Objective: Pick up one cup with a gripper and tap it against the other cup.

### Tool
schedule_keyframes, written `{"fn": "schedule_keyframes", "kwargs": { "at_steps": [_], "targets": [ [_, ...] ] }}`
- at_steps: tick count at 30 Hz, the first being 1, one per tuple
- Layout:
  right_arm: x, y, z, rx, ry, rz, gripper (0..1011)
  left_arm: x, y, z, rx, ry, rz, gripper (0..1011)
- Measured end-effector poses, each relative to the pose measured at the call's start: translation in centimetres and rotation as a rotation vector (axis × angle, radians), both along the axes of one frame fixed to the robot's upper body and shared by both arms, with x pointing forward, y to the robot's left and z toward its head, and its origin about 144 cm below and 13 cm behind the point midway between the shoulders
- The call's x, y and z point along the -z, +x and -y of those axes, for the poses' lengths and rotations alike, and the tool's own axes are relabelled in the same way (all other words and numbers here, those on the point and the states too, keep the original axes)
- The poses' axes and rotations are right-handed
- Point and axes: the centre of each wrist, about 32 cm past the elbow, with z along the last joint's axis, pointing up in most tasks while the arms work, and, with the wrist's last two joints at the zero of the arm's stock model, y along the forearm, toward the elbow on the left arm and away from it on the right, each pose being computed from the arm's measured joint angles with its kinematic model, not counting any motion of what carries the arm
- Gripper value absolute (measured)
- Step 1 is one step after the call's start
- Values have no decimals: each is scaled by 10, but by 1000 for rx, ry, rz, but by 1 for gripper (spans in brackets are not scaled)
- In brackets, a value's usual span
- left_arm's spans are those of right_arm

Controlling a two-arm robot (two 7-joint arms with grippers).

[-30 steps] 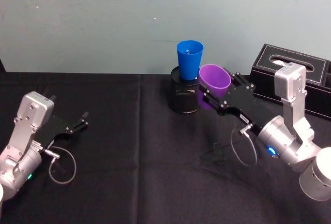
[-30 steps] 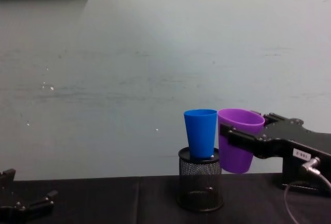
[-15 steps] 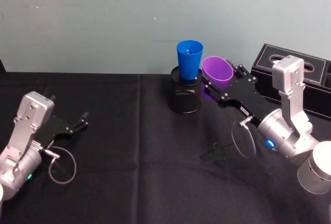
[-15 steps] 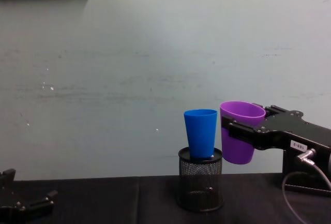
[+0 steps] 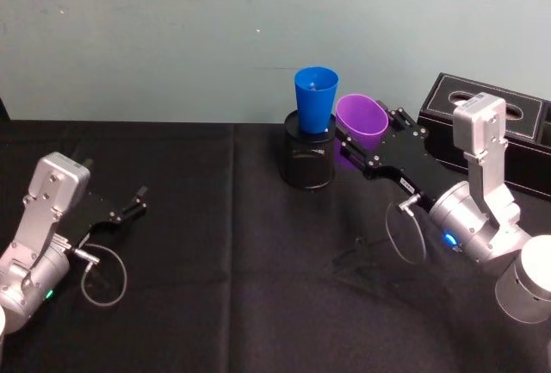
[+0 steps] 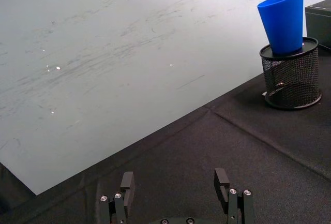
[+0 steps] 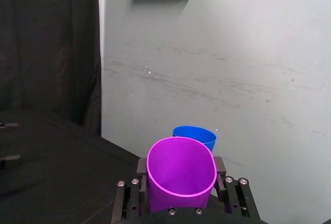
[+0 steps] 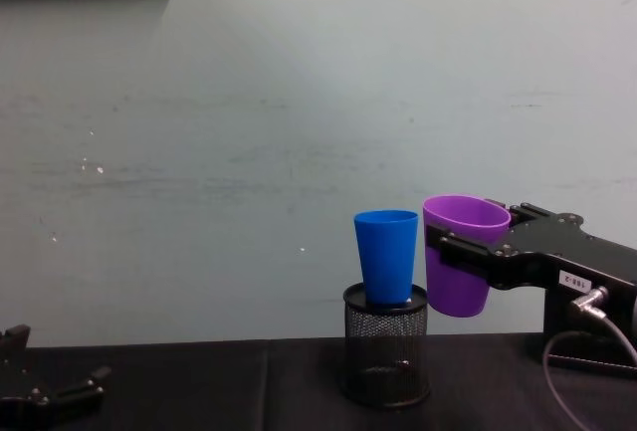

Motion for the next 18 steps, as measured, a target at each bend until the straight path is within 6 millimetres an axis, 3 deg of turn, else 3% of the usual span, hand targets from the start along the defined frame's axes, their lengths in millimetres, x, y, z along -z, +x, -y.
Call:
{"fn": "schedule_keyframes", "kwargs": {
  "at_steps": [8,18],
  "targets": [
    [0,1,-1,0,4,-1,738,0,0,0,0,0,0,1011],
    [2,24,-8,11,27,-11,739,0,0,0,0,0,0,1011]
  ]
}}
